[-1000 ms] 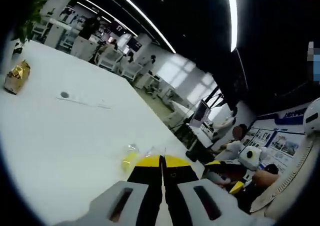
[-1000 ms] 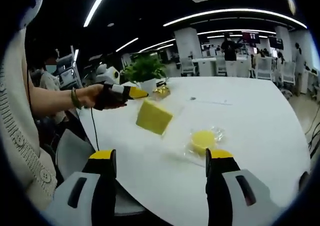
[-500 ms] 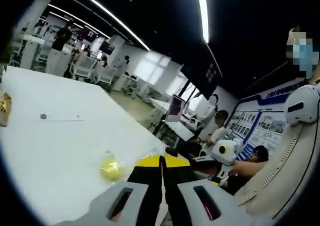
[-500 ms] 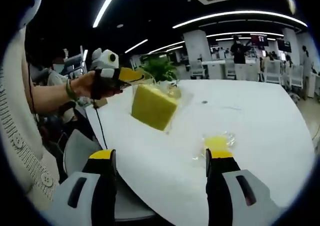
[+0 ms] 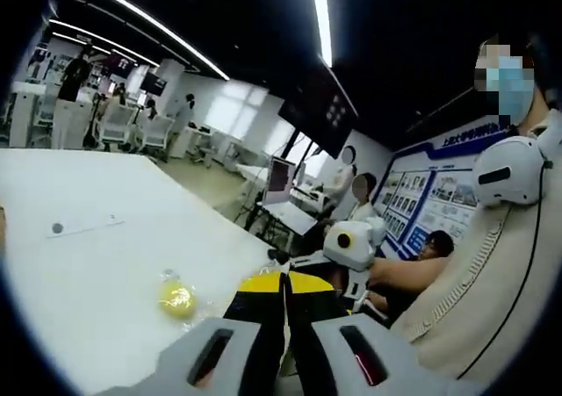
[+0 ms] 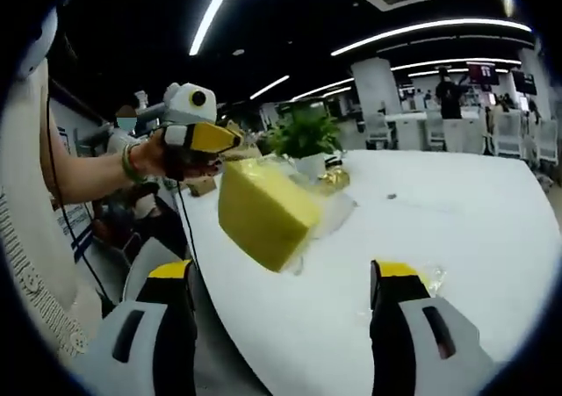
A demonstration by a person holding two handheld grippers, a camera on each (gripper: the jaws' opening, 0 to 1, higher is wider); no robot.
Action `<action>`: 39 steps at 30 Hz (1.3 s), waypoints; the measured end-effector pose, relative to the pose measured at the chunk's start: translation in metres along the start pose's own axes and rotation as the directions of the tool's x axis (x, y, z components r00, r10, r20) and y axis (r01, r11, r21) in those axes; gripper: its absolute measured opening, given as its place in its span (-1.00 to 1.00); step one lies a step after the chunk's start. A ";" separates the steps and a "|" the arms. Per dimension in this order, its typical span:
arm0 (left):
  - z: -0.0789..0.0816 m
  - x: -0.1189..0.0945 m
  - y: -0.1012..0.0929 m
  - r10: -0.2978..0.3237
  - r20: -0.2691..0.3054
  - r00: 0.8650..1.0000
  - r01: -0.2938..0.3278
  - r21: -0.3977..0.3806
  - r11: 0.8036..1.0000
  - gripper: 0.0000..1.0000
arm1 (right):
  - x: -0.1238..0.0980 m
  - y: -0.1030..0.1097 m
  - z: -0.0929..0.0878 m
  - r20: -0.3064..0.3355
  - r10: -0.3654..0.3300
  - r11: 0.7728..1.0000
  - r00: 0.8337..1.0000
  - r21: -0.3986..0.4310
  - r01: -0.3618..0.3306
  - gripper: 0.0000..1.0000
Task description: Compare the silicone blocks by pressing each to a similar depth, holding the contact briefly, and releasing to observe deformation and rebound differences across the visible hardness samples.
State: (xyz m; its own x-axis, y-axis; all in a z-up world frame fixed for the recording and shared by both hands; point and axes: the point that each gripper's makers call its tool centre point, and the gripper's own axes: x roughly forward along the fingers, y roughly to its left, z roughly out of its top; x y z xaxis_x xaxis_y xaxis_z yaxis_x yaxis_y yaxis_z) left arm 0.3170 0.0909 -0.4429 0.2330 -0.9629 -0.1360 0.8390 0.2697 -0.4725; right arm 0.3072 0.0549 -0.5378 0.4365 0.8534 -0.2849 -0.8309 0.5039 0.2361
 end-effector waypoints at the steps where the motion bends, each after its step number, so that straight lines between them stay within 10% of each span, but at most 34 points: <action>1: 0.000 0.000 -0.001 -0.004 -0.008 1.000 0.005 0.004 1.000 -1.00 | 0.003 0.000 -0.001 -0.014 0.005 1.000 1.000 -0.003 -0.005 0.48; 20: 0.007 0.002 -0.027 -0.118 -0.066 0.991 0.120 0.018 0.993 -1.00 | 0.038 0.036 0.030 0.043 0.266 0.964 0.963 -0.035 -0.264 -0.04; 39: 0.011 -0.006 -0.024 -0.086 -0.059 0.995 0.089 0.052 0.995 -1.00 | 0.032 0.051 0.040 0.036 0.244 0.962 0.969 -0.138 -0.237 -0.69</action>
State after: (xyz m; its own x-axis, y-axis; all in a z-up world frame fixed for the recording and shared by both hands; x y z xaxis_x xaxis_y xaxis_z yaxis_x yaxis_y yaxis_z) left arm 0.3006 0.0905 -0.4211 0.1306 -0.9806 -0.1463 0.8807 0.1825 -0.4371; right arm 0.2925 0.1130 -0.4980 0.2323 0.9548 -0.1852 -0.9502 0.2635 0.1662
